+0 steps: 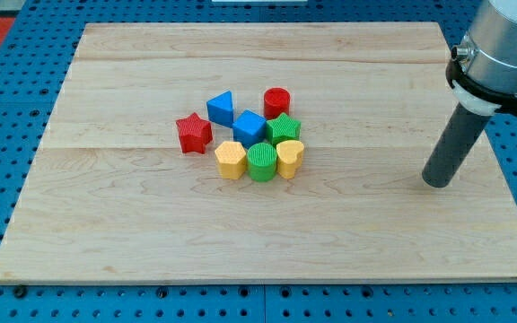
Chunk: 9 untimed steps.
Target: Separate the red circle from the blue cube
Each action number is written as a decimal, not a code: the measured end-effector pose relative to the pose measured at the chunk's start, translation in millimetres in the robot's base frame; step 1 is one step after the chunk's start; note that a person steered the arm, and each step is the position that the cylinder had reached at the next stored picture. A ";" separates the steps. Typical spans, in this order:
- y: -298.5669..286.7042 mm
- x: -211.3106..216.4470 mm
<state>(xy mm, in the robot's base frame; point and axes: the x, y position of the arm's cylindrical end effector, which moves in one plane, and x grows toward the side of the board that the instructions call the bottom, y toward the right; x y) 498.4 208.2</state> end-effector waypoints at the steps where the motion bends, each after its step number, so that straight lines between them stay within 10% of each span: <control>1: -0.1 0.0; 4: -10.5 34.2; 5: -100.1 43.4; 7: -253.8 -11.5; 9: -222.2 -88.3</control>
<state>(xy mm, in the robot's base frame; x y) 410.1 -14.0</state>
